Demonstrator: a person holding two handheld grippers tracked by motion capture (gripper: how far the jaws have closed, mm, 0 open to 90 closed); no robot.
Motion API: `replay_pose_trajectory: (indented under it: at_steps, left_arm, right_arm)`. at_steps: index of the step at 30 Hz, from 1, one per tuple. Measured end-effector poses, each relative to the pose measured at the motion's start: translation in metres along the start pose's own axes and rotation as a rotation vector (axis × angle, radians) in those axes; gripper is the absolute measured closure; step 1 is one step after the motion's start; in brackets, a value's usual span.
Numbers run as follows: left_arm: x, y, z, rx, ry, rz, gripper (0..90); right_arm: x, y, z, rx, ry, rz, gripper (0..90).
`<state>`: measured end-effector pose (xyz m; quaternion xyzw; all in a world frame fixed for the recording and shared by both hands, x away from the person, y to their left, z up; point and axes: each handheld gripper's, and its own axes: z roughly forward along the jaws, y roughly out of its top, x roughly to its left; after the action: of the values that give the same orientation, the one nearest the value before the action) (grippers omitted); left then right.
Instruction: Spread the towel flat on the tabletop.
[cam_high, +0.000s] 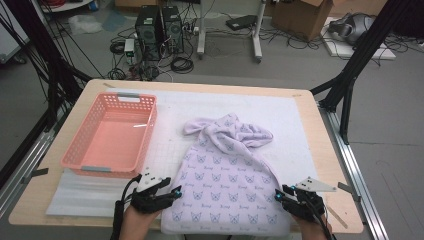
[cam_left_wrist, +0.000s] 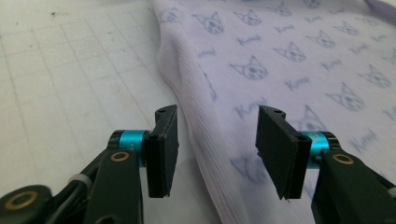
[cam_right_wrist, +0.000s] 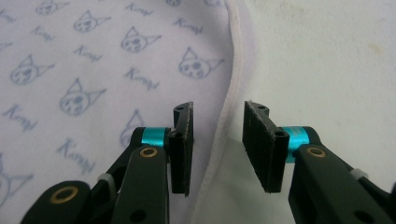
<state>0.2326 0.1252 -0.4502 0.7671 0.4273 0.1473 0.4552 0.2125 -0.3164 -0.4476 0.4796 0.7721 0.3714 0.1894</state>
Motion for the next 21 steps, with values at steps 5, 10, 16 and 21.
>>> replay_pose_trajectory:
  at_steps: [5, 10, 16, 21]
  left_arm:
    - [0.001, 0.01, 0.018, 0.05, 0.03, 0.011, 57.7]
    - [-0.004, 0.002, 0.008, 0.062, 0.002, 0.036, 85.8]
    - [-0.011, -0.012, -0.015, 0.074, -0.049, 0.095, 85.4]
    - [-0.003, -0.005, -0.012, 0.002, -0.068, 0.055, 60.0]
  right_arm:
    - [-0.007, 0.009, 0.01, 0.012, -0.004, -0.009, 66.3]
    - [-0.012, 0.009, 0.006, 0.039, 0.053, -0.036, 86.9]
    - [-0.006, -0.007, -0.018, 0.078, 0.094, -0.072, 86.7]
    - [-0.007, 0.005, -0.02, 0.014, 0.11, -0.032, 68.2]
